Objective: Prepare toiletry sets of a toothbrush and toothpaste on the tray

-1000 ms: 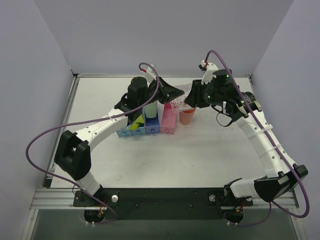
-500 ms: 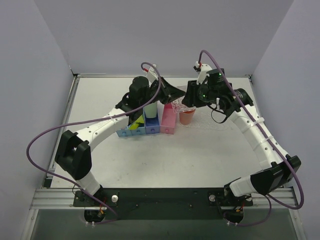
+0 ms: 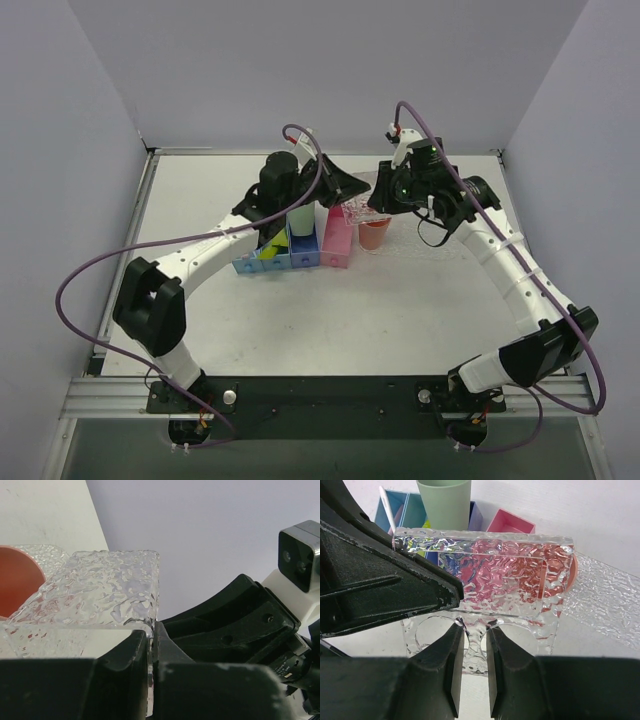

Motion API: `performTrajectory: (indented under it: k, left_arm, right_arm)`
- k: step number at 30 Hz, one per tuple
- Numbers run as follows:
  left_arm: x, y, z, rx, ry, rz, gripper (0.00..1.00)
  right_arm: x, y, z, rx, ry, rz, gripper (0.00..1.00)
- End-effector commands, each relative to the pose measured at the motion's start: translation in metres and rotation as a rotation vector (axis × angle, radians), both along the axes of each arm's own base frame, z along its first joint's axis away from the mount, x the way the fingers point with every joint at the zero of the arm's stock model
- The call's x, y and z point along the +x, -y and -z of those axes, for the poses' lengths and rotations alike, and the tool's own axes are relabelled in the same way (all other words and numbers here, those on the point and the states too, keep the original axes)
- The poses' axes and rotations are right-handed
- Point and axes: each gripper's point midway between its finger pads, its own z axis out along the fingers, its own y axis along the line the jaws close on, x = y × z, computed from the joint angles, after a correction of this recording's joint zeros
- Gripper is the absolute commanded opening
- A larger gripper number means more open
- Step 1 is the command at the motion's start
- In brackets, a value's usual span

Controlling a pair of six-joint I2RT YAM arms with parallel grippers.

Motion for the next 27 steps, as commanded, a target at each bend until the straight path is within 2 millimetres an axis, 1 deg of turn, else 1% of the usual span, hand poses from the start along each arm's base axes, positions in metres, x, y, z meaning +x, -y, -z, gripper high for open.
performTrajectory:
  k: [1,3,4,6,7,9,11,12,13,14,15,16,17,18,19,20,21,22,23,24,25,26,27]
  left_arm:
    - [-0.009,0.007,-0.063,-0.107,0.131,0.053,0.19]
    - [-0.007,0.008,-0.056,-0.067,0.128,0.05,0.27]
    - [-0.006,0.007,-0.059,-0.056,0.135,0.045,0.35]
    - [-0.004,0.005,-0.054,-0.03,0.133,0.039,0.42]
    - [-0.003,0.005,-0.054,-0.026,0.136,0.036,0.45]
    - [-0.002,0.003,-0.055,-0.017,0.146,0.036,0.56]
    - [-0.001,0.002,-0.055,-0.001,0.165,0.039,0.63]
    - [-0.001,0.001,-0.057,0.004,0.176,0.039,0.65]
    - [-0.001,0.001,-0.055,0.018,0.173,0.041,0.65]
    - [-0.001,0.0,-0.053,0.04,0.194,0.043,0.66]
    - [-0.002,-0.001,-0.057,0.052,0.211,0.043,0.66]
    - [-0.003,-0.003,-0.053,0.082,0.205,0.042,0.66]
    - [-0.002,-0.007,-0.053,0.117,0.246,0.032,0.66]
    - [-0.004,-0.012,-0.057,0.136,0.268,0.02,0.66]
    - [-0.005,-0.016,-0.046,0.186,0.251,0.013,0.66]
    - [-0.002,-0.023,-0.043,0.238,0.29,-0.015,0.66]
    - [-0.003,-0.03,-0.046,0.264,0.31,-0.032,0.66]
    - [-0.003,-0.037,-0.037,0.323,0.322,-0.042,0.66]
    - [0.001,-0.044,-0.034,0.355,0.328,-0.077,0.66]
    - [0.0,-0.052,-0.03,0.388,0.323,-0.091,0.66]
    - [0.003,-0.06,-0.027,0.415,0.331,-0.11,0.67]
    - [0.007,-0.068,-0.023,0.433,0.323,-0.137,0.67]
    - [0.006,-0.075,-0.016,0.45,0.309,-0.148,0.67]
  right_arm:
    - [0.008,0.013,-0.029,-0.019,0.115,0.081,0.0]
    - [0.009,0.02,-0.034,-0.029,0.143,0.103,0.0]
    - [0.012,0.026,-0.038,-0.04,0.167,0.13,0.0]
    - [0.014,0.031,-0.047,-0.044,0.199,0.148,0.0]
    - [0.016,0.033,-0.05,-0.046,0.212,0.159,0.0]
    - [0.02,0.039,-0.06,-0.037,0.242,0.182,0.0]
    - [0.024,0.048,-0.065,-0.039,0.255,0.211,0.0]
    - [0.026,0.052,-0.065,-0.036,0.251,0.224,0.0]
    - [0.028,0.056,-0.066,-0.033,0.251,0.24,0.0]
    - [0.032,0.067,-0.065,-0.031,0.246,0.273,0.0]
    - [0.034,0.072,-0.066,-0.026,0.244,0.291,0.0]
    - [0.034,0.078,-0.066,-0.02,0.241,0.311,0.0]
    - [0.036,0.091,-0.065,-0.028,0.238,0.343,0.0]
    - [0.036,0.096,-0.064,-0.033,0.234,0.357,0.0]
    - [0.035,0.101,-0.06,-0.039,0.224,0.367,0.0]
    - [0.036,0.114,-0.055,-0.065,0.212,0.407,0.0]
    - [0.036,0.118,-0.051,-0.079,0.203,0.415,0.0]
    - [0.035,0.122,-0.042,-0.1,0.186,0.422,0.0]
    - [0.035,0.126,-0.035,-0.111,0.171,0.432,0.0]
    - [0.034,0.131,-0.03,-0.115,0.159,0.445,0.0]
    - [0.034,0.134,-0.022,-0.114,0.138,0.457,0.0]
    - [0.033,0.136,-0.008,-0.121,0.105,0.46,0.0]
    - [0.032,0.139,-0.001,-0.12,0.085,0.467,0.0]
